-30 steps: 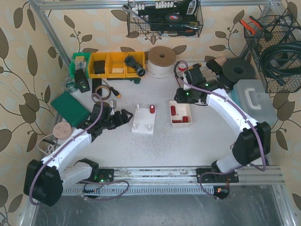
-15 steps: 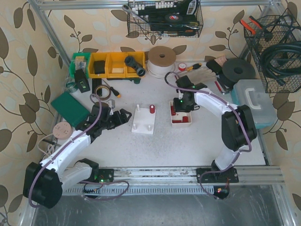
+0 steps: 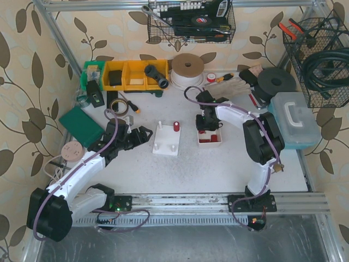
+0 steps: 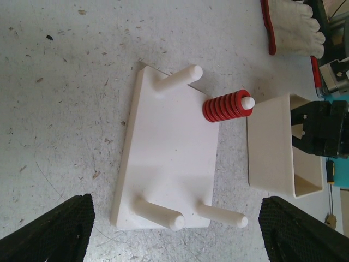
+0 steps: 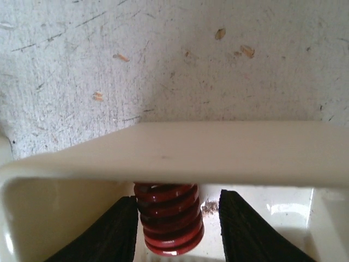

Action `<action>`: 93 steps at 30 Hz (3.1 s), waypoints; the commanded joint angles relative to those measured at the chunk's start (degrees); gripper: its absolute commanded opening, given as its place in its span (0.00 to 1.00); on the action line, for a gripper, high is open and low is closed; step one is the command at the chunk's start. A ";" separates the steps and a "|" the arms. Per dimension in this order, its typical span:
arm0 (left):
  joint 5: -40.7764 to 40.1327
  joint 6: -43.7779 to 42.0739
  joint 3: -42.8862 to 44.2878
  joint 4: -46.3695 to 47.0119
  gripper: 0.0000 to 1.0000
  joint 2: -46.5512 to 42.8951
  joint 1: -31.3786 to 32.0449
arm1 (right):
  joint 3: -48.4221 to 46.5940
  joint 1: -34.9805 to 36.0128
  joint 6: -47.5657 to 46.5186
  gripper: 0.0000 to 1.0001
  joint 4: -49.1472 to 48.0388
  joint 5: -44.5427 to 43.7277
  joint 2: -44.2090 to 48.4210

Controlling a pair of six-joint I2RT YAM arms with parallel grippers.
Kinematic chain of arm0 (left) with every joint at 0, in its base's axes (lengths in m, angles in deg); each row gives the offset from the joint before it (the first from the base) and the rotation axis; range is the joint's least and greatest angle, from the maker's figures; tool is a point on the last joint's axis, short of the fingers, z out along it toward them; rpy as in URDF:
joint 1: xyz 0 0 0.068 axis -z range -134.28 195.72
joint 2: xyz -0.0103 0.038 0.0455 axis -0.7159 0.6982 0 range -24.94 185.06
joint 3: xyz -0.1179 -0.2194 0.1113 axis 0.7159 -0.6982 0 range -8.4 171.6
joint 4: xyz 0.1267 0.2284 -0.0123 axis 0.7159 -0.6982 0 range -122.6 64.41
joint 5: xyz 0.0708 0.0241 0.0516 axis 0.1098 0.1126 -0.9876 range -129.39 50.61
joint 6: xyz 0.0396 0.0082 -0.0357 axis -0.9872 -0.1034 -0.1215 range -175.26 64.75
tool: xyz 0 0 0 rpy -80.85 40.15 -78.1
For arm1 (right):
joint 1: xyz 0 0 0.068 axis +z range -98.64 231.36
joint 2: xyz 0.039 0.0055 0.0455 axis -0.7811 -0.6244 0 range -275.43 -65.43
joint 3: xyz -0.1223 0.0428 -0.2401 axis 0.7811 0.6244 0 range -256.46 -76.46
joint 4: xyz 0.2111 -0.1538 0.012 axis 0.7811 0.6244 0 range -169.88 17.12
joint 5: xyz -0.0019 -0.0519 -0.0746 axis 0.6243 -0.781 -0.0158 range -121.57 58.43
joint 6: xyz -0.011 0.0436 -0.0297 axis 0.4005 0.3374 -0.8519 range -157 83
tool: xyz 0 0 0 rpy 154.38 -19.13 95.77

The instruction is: Install the large spring

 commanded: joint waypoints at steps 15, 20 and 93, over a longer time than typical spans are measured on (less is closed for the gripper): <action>0.61 -0.75 -0.34 2.42 0.85 0.11 -0.72 | -1.40 0.28 2.44 0.25 -0.37 -4.16 -5.30; 0.27 -0.52 -0.42 2.27 0.85 -0.05 -0.72 | -1.31 0.26 1.08 0.00 0.59 -4.17 -4.82; 11.89 -13.89 48.68 -54.23 0.67 17.58 6.91 | 33.39 32.67 -40.38 0.00 -60.95 -3.93 34.07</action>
